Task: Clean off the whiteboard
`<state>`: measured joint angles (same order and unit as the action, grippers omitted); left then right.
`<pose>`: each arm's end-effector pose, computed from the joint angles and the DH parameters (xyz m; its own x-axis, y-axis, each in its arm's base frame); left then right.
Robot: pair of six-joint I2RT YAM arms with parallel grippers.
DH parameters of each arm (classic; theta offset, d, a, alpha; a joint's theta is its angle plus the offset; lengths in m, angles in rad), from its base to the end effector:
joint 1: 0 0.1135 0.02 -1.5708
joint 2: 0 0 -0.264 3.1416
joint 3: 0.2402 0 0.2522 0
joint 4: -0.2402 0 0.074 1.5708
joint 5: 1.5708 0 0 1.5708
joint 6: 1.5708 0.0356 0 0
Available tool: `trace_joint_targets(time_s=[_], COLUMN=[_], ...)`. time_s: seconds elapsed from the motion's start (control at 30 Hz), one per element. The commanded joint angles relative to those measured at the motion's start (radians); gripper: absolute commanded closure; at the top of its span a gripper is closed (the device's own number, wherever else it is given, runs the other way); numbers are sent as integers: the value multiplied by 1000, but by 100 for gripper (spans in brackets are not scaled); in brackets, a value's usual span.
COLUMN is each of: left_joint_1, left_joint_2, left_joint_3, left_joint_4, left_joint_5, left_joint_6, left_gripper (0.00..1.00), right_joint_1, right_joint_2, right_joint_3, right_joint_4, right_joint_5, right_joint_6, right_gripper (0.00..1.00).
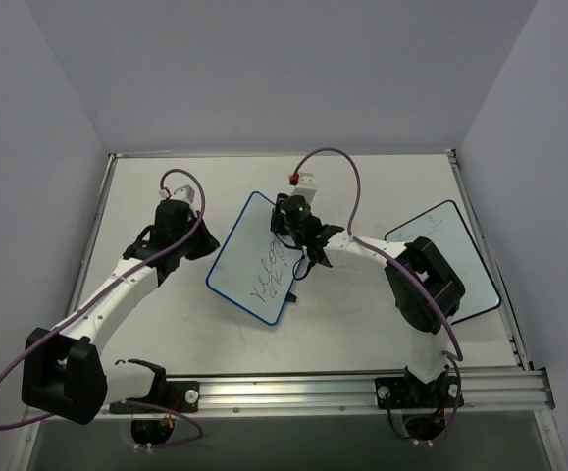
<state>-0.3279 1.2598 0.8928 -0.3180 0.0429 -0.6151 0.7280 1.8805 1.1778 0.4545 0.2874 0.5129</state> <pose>0.2591 -0.0898 0.2636 -0.6930 -0.3732 -0.6168 -0.0571 0.8813 -0.4690 0.3285 0.2792 0.2258 -0.3722 0.2986 -0.8788 -0.2873 0.8633 0.4150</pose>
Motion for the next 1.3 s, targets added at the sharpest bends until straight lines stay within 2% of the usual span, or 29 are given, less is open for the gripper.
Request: trace_joint_targets(time_s=[0.0, 0.33, 0.83, 1.27], left_joint_1=[-10, -22, -57, -77], left_joint_2=[7, 13, 35, 55], left_joint_3=[52, 64, 98, 113], left_joint_4=[17, 16, 13, 8], left_joint_5=[14, 12, 11, 2], left_joint_6=[11, 12, 23, 26], left_gripper=[98, 98, 98, 98], right_joint_1=[-6, -13, 7, 14], right_joint_2=[26, 22, 51, 45], right_joint_3=[-26, -23, 109, 99], right_joint_4=[-57, -46, -88, -93], right_joint_5=[-28, -62, -120, -136], right_joint_6=[22, 22, -1, 7], right_gripper=[100, 100, 100, 100])
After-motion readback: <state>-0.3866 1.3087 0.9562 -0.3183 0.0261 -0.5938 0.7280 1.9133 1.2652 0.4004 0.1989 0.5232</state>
